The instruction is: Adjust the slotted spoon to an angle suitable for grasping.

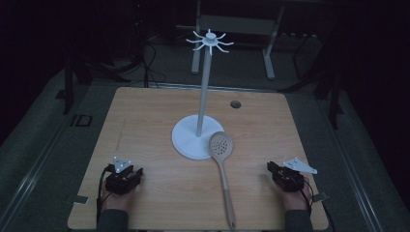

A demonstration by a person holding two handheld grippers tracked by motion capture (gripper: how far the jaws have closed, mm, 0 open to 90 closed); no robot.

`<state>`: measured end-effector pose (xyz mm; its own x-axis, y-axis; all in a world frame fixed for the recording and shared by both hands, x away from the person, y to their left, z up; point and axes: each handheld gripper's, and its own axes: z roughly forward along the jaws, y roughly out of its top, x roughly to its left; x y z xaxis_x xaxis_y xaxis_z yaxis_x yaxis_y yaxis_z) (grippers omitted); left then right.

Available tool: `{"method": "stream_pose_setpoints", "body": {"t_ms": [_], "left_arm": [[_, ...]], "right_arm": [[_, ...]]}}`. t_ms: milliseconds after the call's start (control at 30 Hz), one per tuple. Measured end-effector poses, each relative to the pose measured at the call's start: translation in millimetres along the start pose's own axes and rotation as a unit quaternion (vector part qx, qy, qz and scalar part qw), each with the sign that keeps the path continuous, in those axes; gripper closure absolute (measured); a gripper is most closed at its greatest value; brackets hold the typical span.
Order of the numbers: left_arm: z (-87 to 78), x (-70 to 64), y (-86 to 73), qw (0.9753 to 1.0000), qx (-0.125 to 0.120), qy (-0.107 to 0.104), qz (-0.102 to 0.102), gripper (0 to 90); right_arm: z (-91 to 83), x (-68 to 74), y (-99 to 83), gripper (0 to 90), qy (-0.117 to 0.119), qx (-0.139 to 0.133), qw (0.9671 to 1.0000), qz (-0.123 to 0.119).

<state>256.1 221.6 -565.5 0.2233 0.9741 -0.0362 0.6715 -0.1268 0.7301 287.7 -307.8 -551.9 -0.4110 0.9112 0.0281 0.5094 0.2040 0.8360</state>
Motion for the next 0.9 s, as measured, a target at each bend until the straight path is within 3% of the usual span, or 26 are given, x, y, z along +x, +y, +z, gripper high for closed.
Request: {"method": "stream_pose_setpoints", "body": {"t_ms": [167,567,900], "left_arm": [[-5.0,-0.2,0.8,0.9997,-0.019,-0.009,0.015,59.4],[-11.5,1.2,0.3,0.9967,-0.060,-0.051,0.019,58.5],[-12.8,-1.0,0.3,0.9960,-0.068,-0.051,0.026,57.1]], "right_arm": [[2.1,-0.1,0.3,84.4,0.008,0.010,0.9999,-0.001],[2.6,7.6,4.5,84.4,0.015,0.015,0.9996,-0.019],[3.7,23.9,17.5,90.0,0.036,0.000,0.9983,-0.046]]}}
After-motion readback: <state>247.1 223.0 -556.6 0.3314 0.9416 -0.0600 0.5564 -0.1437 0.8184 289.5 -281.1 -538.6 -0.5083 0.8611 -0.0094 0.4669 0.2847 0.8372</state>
